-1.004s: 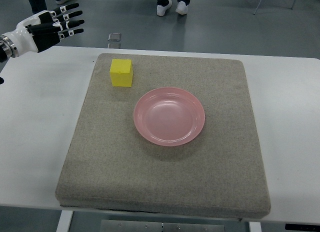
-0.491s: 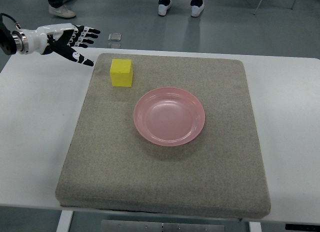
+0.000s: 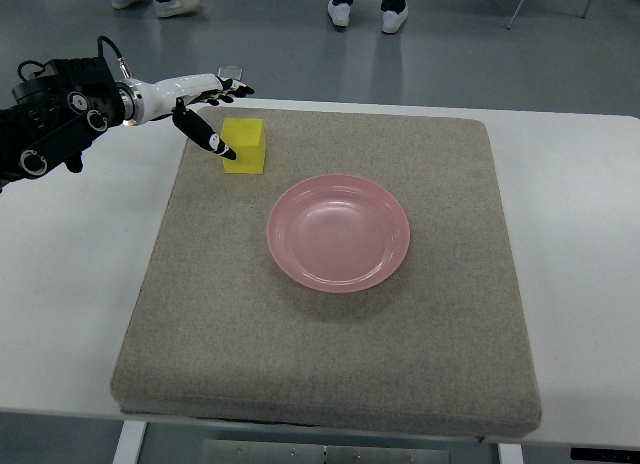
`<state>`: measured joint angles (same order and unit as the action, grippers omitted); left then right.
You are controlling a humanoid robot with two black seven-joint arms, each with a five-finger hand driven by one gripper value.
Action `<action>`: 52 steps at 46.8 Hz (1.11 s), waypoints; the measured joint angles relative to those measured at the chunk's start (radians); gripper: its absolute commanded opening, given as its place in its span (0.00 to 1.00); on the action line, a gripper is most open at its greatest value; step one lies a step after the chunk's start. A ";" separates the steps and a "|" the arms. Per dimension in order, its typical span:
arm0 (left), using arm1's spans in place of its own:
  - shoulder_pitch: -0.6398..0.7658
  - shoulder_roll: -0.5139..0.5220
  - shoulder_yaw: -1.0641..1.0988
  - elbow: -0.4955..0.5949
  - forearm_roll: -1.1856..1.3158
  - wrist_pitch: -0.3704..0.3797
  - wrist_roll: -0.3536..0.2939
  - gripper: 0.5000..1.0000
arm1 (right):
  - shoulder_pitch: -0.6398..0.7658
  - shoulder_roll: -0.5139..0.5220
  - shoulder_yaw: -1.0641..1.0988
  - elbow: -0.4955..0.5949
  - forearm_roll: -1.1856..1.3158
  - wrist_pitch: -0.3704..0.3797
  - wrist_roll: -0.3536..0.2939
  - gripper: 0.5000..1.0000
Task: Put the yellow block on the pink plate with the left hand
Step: 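Lower the left hand onto the yellow cube and close fingers around it, then lift the yellow cube and carry it over the pink plate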
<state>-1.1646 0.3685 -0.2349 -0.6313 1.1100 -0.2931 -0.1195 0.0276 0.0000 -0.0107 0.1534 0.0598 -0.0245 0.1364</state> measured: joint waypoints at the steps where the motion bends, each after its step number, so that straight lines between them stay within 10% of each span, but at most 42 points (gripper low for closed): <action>1: -0.001 -0.010 0.001 0.012 0.005 0.002 0.000 0.99 | 0.000 0.000 0.000 0.000 0.000 0.000 0.000 0.85; 17: -0.004 -0.080 0.005 0.097 0.097 0.052 0.000 0.94 | 0.000 0.000 0.000 0.000 0.000 0.000 0.000 0.85; 22: -0.004 -0.080 0.005 0.097 0.138 0.056 0.000 0.65 | 0.000 0.000 0.000 0.000 0.000 0.000 0.000 0.85; 52: -0.081 -0.071 0.072 0.084 0.155 0.087 0.000 0.00 | 0.000 0.000 0.000 0.000 0.000 0.000 0.000 0.85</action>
<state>-1.2457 0.2974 -0.1629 -0.5476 1.2653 -0.2066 -0.1200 0.0276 0.0000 -0.0107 0.1534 0.0598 -0.0245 0.1365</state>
